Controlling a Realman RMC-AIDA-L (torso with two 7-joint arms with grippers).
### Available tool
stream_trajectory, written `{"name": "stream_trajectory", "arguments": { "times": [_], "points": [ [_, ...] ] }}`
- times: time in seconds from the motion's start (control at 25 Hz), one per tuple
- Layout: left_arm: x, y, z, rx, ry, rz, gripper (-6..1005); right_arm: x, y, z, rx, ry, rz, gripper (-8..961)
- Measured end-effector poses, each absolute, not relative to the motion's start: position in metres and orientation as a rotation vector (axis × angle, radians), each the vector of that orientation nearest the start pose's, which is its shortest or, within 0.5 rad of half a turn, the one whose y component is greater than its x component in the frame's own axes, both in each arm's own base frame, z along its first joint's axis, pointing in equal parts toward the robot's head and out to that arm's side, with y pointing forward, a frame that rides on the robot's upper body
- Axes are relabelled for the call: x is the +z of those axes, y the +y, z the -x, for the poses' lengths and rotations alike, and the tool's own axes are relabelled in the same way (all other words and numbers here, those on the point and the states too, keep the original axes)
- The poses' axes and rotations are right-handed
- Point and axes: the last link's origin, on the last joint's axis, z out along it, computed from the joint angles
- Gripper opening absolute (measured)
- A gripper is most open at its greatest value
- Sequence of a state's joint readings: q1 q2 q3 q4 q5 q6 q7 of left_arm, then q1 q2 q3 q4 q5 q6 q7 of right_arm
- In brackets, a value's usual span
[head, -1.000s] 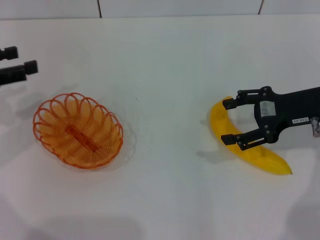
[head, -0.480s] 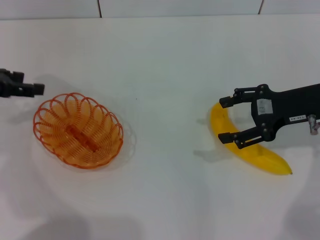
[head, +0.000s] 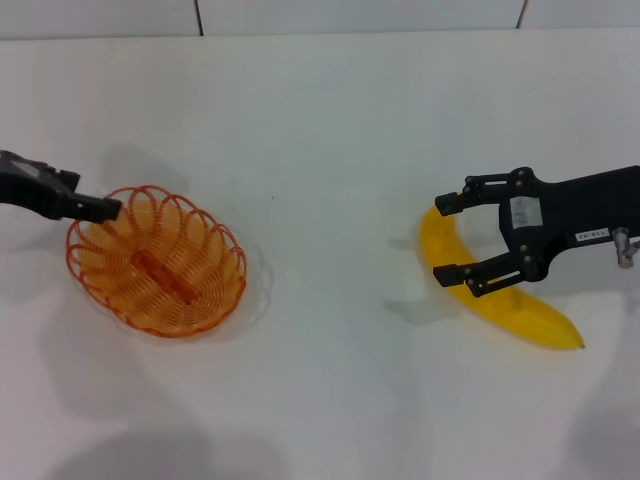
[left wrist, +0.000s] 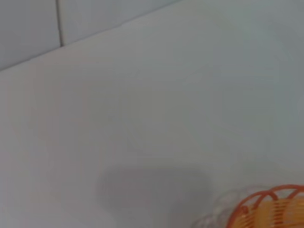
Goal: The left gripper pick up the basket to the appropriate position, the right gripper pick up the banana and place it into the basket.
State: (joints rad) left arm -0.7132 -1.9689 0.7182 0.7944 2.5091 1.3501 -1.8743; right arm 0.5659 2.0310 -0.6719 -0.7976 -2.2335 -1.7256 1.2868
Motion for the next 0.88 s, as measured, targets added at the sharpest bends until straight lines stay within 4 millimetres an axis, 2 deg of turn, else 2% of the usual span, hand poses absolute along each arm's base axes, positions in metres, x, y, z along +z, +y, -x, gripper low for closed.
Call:
{"name": "stream_trajectory", "arguments": {
  "times": [0.24,0.64,0.88],
  "points": [
    [0.044,0.404,0.276,0.118,-0.870,2.573,722,0.028,0.326,-0.263,0.379,0.285,2.956,907],
    [0.041,0.404,0.277,0.125,-0.868,2.569,704,0.027,0.326,-0.263,0.377,0.285,2.958,907],
    [0.042,0.404,0.278,0.126,-0.867,2.560,570,0.027,0.326,-0.263,0.377,0.285,2.958,907]
  ]
}}
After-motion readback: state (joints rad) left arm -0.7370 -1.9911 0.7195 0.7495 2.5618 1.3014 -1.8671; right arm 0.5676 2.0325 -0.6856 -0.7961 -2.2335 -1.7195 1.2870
